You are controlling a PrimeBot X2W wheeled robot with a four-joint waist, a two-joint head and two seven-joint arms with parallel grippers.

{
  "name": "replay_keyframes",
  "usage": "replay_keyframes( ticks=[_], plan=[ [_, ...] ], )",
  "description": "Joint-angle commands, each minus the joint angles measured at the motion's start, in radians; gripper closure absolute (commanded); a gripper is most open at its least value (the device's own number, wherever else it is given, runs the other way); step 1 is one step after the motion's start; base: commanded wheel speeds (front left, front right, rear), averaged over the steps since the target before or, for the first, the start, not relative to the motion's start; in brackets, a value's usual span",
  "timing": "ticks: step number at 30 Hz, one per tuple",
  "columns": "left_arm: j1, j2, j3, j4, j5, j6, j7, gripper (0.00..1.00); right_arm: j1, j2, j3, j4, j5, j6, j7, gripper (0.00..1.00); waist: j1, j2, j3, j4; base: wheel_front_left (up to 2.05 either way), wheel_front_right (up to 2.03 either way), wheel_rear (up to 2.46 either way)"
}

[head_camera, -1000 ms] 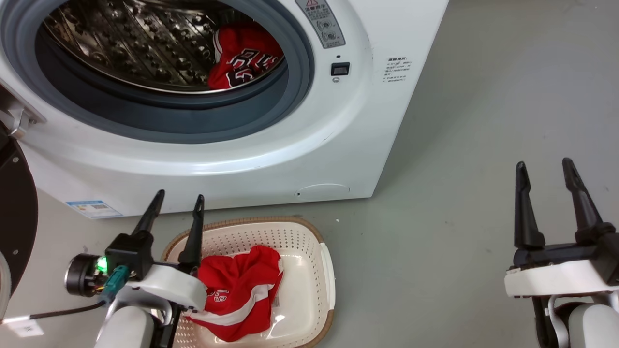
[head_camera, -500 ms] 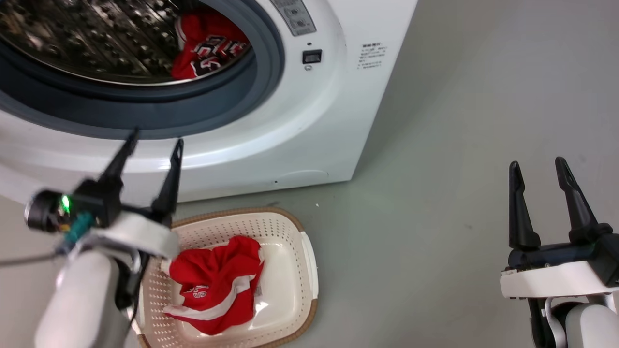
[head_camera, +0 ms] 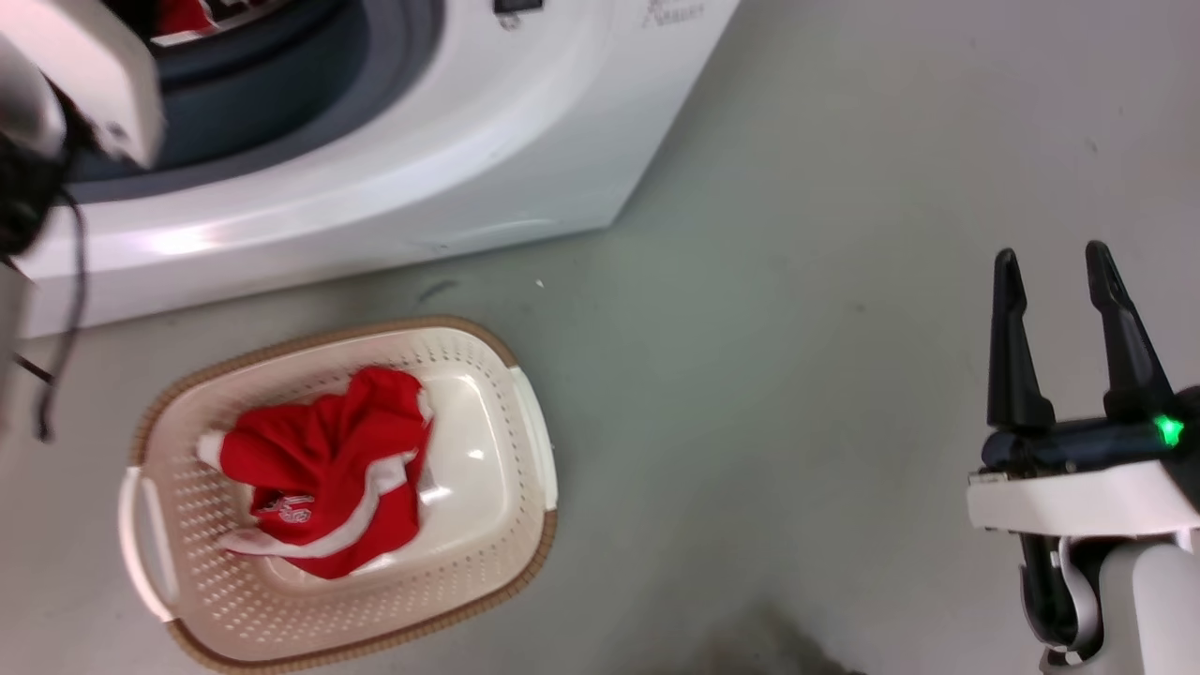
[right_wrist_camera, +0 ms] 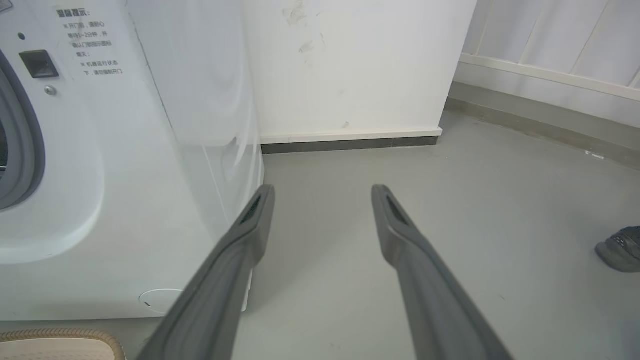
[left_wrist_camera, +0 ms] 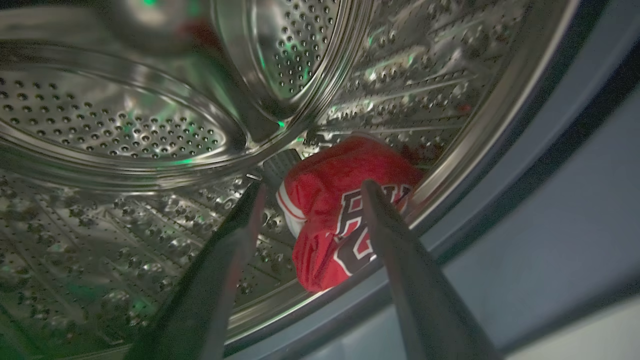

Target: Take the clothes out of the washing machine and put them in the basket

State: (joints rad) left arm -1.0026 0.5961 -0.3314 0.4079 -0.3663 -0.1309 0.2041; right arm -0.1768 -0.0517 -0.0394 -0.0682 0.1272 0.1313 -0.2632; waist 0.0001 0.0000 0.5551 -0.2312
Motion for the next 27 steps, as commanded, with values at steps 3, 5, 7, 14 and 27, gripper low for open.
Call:
replay_keyframes(
  ticks=[3,5,7,14,27],
  plan=[
    [-0.148,0.059,-0.049,0.084,-0.052,0.002,0.095,0.00,-0.036,0.002,0.020,-0.014,0.022,-0.001,-0.002,0.00,-0.0001,0.0000,0.126,-0.078,0.00,0.00,0.00],
    [-0.233,0.083,-0.063,0.136,-0.084,0.002,0.156,0.00,-0.043,0.003,0.030,-0.017,0.038,-0.001,-0.002,0.00,-0.0001,0.0000,0.157,-0.098,0.00,0.00,0.00],
    [-0.308,0.111,-0.079,0.178,-0.096,0.003,0.211,0.00,-0.057,0.003,0.047,-0.020,0.050,-0.001,-0.002,0.00,-0.0001,0.0000,0.186,-0.121,0.00,0.00,0.00],
    [-0.478,0.144,-0.149,0.284,-0.173,0.002,0.400,0.00,-0.063,0.003,0.088,-0.031,0.087,-0.001,-0.002,0.00,-0.0001,0.0000,0.254,-0.180,0.00,0.00,0.00],
    [-0.548,0.165,-0.261,0.401,-0.215,0.001,0.535,0.00,-0.068,0.003,0.116,-0.036,0.118,-0.001,-0.002,0.00,-0.0001,0.0000,0.316,-0.207,0.00,0.00,0.00]
  ],
)
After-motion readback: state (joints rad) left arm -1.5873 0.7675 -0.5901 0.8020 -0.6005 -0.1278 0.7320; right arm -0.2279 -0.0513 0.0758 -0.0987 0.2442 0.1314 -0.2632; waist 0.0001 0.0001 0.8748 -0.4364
